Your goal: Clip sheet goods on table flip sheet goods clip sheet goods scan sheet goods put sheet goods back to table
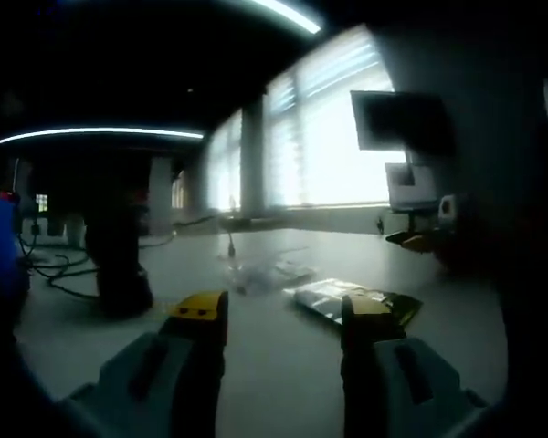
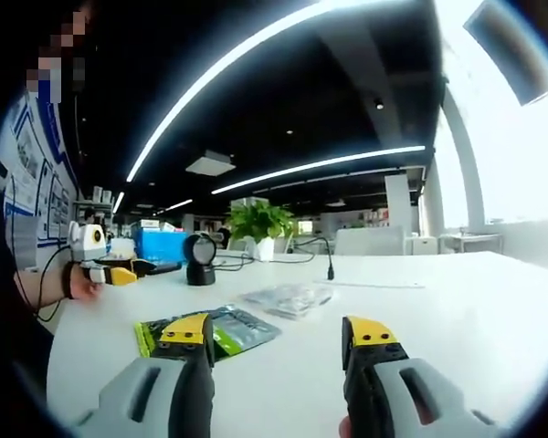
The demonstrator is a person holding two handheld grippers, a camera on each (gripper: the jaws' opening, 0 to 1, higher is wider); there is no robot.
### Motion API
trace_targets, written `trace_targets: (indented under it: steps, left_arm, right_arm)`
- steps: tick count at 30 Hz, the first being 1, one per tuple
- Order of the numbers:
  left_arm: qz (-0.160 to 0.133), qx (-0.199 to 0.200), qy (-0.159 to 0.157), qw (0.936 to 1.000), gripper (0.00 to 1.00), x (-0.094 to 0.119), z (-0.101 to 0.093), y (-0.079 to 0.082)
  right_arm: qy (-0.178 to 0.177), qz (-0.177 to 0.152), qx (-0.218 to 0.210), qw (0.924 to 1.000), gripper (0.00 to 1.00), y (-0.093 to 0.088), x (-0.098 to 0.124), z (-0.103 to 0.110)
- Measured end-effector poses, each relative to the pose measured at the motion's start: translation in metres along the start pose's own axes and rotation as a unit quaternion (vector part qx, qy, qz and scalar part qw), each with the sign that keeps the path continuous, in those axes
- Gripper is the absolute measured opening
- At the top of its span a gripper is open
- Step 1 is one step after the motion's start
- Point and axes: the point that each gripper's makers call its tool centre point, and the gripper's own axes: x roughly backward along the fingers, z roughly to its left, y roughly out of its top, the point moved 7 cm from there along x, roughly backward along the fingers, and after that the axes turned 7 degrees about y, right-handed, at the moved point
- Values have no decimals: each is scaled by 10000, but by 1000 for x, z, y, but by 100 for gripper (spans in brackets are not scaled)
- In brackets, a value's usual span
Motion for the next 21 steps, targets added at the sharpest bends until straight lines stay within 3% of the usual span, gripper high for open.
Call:
trace_targets:
  steps: [6, 8, 10, 12, 14, 18, 21]
  left_arm:
    - [-50, 92, 179, 9998, 42, 1, 6, 1]
    - [-44, 103, 221, 9997, 42, 1, 8, 1]
    - [-34, 112, 239, 9996, 42, 2, 8, 1]
    - [-12, 107, 263, 9996, 42, 1, 9, 0]
    - [12, 111, 289, 9995, 42, 1, 10, -1]
    - [10, 133, 346, 9993, 42, 1, 12, -1]
    - [9, 185, 379, 9991, 42, 1, 14, -1]
  right_arm:
    - [-31, 0, -24, 10000, 52, 1, 1, 2]
    - [17, -234, -38, 9997, 58, 5, 2, 5]
    - [8, -255, -49, 9997, 66, 7, 1, 9]
    - [-56, -309, -91, 9995, 62, 10, -1, 15]
    - [-79, -266, 208, 9994, 58, 14, -6, 26]
    - [-17, -120, 397, 9991, 60, 22, -19, 41]
    - [-172, -48, 793, 9967, 57, 33, -22, 46]
